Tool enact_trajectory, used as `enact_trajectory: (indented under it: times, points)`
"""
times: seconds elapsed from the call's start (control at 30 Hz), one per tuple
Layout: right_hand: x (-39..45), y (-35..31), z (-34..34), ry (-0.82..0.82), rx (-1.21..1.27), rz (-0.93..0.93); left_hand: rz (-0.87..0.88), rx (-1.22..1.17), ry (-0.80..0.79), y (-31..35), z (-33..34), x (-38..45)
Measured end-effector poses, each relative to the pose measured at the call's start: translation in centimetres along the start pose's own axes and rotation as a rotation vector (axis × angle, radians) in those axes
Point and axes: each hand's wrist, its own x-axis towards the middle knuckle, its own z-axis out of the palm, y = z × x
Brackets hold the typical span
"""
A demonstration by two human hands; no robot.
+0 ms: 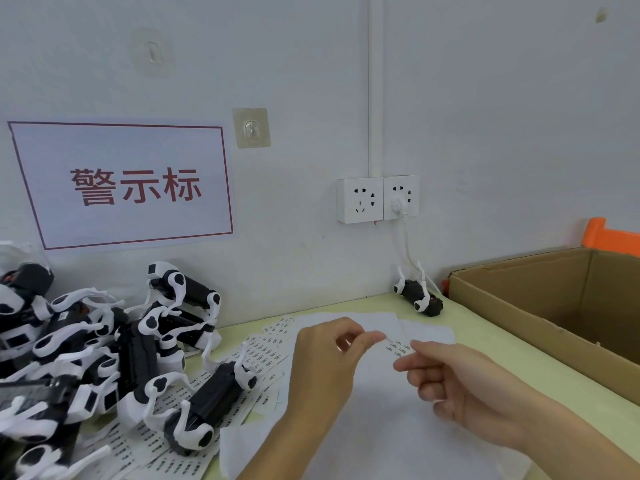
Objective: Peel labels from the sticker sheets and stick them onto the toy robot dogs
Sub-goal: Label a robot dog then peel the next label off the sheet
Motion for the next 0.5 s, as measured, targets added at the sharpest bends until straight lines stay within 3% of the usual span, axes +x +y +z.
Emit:
enact_trajectory:
  times: [0.23, 0.5]
  points:
    - [-0.9, -0.8, 0.5, -0.025, 0.148, 0.052, 0.337, 0.307, 0.007, -0.8, 0.0, -0.5]
    - [-1.0, -0.7, 0.5, 0.007, 0.112, 0.039, 0.562, 0.390, 0.070, -1.2, 0.1, -0.6]
